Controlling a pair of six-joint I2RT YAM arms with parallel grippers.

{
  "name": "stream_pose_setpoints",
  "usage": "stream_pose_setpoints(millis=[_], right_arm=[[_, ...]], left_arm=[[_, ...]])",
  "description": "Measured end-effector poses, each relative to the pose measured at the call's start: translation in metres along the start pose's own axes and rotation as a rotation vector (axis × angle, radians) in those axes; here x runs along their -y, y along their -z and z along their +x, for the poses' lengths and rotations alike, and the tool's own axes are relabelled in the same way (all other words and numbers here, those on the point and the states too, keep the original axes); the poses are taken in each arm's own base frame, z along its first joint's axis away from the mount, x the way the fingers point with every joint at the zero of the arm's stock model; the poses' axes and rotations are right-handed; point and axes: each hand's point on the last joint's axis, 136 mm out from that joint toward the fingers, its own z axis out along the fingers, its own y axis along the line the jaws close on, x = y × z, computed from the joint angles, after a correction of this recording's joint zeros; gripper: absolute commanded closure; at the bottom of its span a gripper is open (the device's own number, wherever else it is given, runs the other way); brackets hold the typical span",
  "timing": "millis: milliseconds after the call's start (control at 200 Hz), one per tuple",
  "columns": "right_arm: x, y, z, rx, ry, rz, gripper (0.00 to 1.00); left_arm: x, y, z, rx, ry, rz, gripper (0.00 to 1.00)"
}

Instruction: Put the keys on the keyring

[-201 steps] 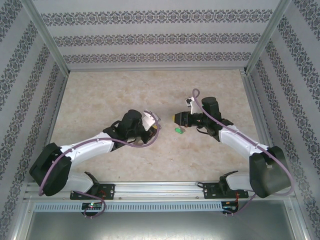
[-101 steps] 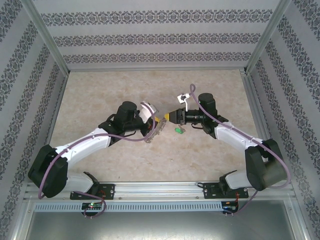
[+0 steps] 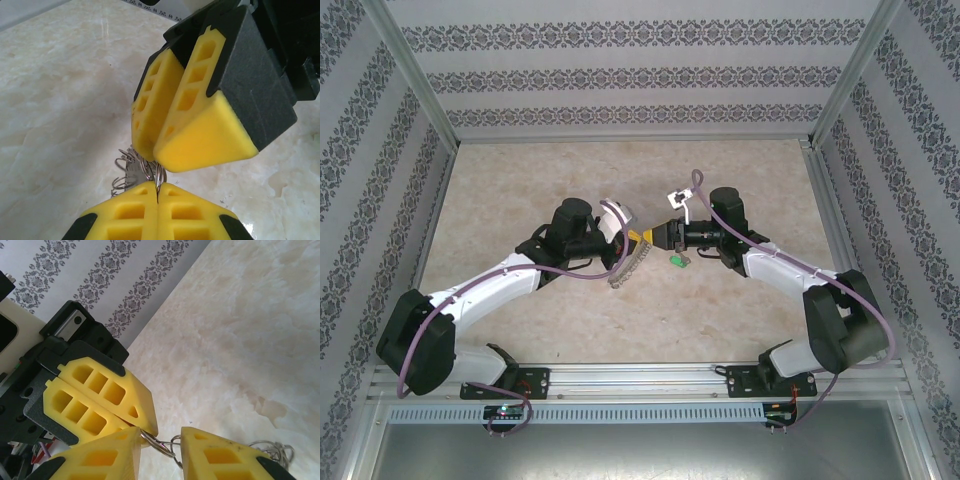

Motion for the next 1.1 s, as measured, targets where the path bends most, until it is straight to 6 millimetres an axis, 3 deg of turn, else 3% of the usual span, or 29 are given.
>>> stream_pose_setpoints(millis=[340,599,724,769,814,959,1099], right_arm=[[-0.0021,-0.0005,0.0005,-0.003,0.004,-0.01,0.8],[-0.0016,-0.0014,0.0012,-0.007,0.005,-0.016,1.0],[0.0001,-0.0021,0.0019,-0.009,0.002,-0.015,0.99],[0.0001,-0.0021,0.0019,-0.009,0.002,-0.015,0.75],[0.0002,-0.0021,0.0019,-0.009,0.001,-0.014,0.7],[-0.0007,-0.0023,0.002,-0.01,0.006,-0.02,0.68],[-0.0008,-0.0022,0.0014,-0.008,0.009,-0.02,0.72]], left_arm=[[-0.0005,-0.0001,0.0002,-0.003,0.016,0.019,1.0],[-0.0028,-0.0002,0.0027,-0.01,0.044,0.022,1.0],[-0.0034,-0.0011,0.0048,-0.016,0.053,0.025,1.0],[-0.003,-0.0013,0.0051,-0.017,0.054,0.027,1.0],[-0.0024,-0.0012,0.0046,-0.015,0.055,0.031,1.0],[-0.0006,-0.001,0.0004,-0.008,0.054,0.042,1.0],[0.0006,-0.0006,-0.0027,-0.002,0.054,0.049,1.0]])
